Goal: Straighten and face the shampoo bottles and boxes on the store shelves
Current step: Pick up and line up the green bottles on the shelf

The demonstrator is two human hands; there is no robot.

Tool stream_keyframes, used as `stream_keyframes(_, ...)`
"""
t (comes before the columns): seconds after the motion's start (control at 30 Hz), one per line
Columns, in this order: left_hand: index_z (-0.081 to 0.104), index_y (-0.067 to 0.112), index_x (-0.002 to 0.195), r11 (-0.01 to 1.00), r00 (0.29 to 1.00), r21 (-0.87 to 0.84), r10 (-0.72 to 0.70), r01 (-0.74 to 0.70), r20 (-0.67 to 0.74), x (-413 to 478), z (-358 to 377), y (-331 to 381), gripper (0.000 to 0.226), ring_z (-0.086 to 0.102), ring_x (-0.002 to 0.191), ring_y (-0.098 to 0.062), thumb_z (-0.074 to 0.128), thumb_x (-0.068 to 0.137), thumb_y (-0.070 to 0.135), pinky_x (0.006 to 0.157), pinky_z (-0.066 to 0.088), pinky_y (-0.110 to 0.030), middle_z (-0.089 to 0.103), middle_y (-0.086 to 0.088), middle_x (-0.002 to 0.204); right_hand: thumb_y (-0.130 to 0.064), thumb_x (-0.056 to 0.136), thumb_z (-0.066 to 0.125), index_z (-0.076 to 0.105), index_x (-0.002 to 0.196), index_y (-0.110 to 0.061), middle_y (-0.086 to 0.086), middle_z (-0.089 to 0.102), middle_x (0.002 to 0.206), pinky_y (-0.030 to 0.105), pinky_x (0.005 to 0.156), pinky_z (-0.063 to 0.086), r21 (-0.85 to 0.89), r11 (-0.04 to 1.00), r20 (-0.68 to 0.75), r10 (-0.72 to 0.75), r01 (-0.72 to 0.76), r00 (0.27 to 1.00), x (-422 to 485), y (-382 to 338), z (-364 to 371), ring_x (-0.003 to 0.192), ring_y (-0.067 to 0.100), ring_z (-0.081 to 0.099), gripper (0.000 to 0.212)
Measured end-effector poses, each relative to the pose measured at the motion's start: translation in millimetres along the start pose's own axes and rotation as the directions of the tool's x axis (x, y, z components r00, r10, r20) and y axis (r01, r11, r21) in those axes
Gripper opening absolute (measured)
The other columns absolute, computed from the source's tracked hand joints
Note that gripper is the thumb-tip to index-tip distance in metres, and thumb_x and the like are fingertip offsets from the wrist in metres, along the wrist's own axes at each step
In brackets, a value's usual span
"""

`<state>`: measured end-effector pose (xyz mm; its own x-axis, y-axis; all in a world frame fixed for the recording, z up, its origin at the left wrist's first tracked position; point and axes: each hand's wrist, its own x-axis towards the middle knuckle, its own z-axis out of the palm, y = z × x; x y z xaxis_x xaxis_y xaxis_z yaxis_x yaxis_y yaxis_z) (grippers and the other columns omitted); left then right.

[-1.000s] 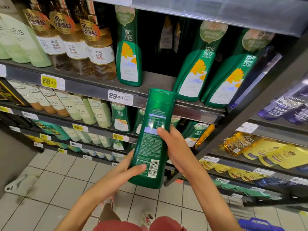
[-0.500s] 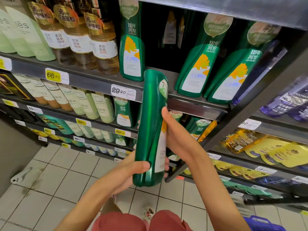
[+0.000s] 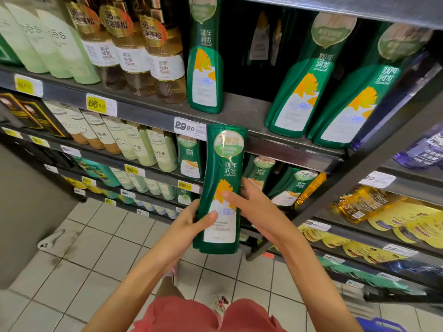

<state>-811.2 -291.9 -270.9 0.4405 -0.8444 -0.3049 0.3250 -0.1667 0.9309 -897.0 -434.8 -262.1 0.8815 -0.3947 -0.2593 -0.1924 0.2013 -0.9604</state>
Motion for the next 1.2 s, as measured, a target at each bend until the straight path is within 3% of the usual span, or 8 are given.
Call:
stream_keyframes(0.17,0.051,0.016,0.125,0.999,1.0,-0.033,0.022,-0.023,-0.019,6,-12,-11,0.047,0.061,0.111,-0.018,0.057,0.079,0.025,0.093,0.05,-0.029,0.066,-0.005,0.118,-0.016,0.089,0.063,0.054,0.119,-0.023,-0.006,0.067,0.115,0.024,0.087,0.053,-0.043,0.999,0.015,-0.004,0.005,1.0,-3,13,9,0.103,0.004,0.064,0.032)
stream_keyframes(0.3,0.052,0.023,0.113,0.952,0.988,0.267,0.156,-0.148,-0.008,13,-22,-8,0.037,0.062,0.1,0.0,0.059,0.085,0.0,0.084,0.048,-0.015,0.067,0.011,0.106,-0.002,0.086,0.064,0.051,0.115,-0.029,-0.005,0.065,0.114,0.03,0.094,0.05,-0.125,0.986,0.013,-0.111,0.112,0.994,-5,13,10,0.105,0.008,0.062,0.041)
stream_keyframes(0.47,0.043,0.034,0.099,0.708,0.912,0.642,0.41,-0.295,-0.033,8,-18,-13,0.046,0.051,0.092,0.024,0.066,0.08,-0.001,0.073,0.038,0.002,0.055,0.026,0.097,-0.003,0.083,0.067,0.049,0.119,-0.034,-0.003,0.061,0.123,0.039,0.103,0.044,-0.215,0.949,0.009,-0.233,0.229,0.972,-13,17,16,0.116,0.011,0.057,0.051)
stream_keyframes(0.63,0.054,0.022,0.112,0.853,0.967,0.498,0.236,-0.158,-0.096,-2,-18,-1,0.042,0.062,0.1,-0.004,0.069,0.079,0.001,0.09,0.049,-0.024,0.067,0.008,0.106,-0.008,0.087,0.065,0.047,0.119,-0.034,0.002,0.06,0.125,0.044,0.102,0.043,-0.258,0.953,0.111,-0.133,0.158,0.985,-14,6,9,0.116,0.017,0.057,0.046)
stream_keyframes(0.8,0.064,0.019,0.103,0.988,0.998,0.152,0.027,-0.017,-0.062,-35,-23,21,0.045,0.07,0.088,-0.01,0.075,0.066,0.041,0.068,0.053,-0.016,0.074,0.006,0.095,-0.028,0.09,0.061,0.065,0.104,-0.023,-0.004,0.072,0.106,0.021,0.08,0.054,-0.134,0.988,0.303,0.114,-0.076,0.946,-7,-18,13,0.098,0.01,0.068,0.016)
stream_keyframes(0.93,0.068,0.02,0.104,0.974,0.985,-0.186,-0.148,0.13,-0.088,-40,-21,29,0.042,0.07,0.09,-0.017,0.059,0.074,0.048,0.063,0.056,-0.022,0.073,-0.004,0.103,-0.044,0.089,0.058,0.07,0.095,-0.015,0.014,0.071,0.108,0.025,0.077,0.05,-0.15,0.956,0.254,0.285,-0.254,0.924,9,-28,35,0.094,0.027,0.067,0.032)
stream_keyframes(1.07,0.066,0.021,0.103,0.987,0.978,-0.075,-0.152,0.142,-0.146,-45,-23,32,0.047,0.07,0.09,-0.014,0.058,0.068,0.051,0.067,0.056,-0.022,0.073,0.001,0.1,-0.041,0.092,0.055,0.068,0.095,-0.017,-0.003,0.074,0.086,0.018,0.065,0.056,-0.145,0.962,0.279,0.266,-0.233,0.923,13,-26,43,0.078,0.01,0.07,0.027)
stream_keyframes(1.2,0.058,0.022,0.108,0.982,0.961,0.19,0.064,-0.013,-0.267,-48,-24,25,0.039,0.067,0.087,-0.002,0.075,0.074,0.03,0.069,0.052,-0.013,0.071,0.001,0.102,-0.025,0.094,0.055,0.061,0.113,-0.019,-0.003,0.07,0.11,0.026,0.083,0.055,-0.055,0.994,0.257,0.103,-0.092,0.961,5,-8,39,0.101,0.011,0.067,0.021)
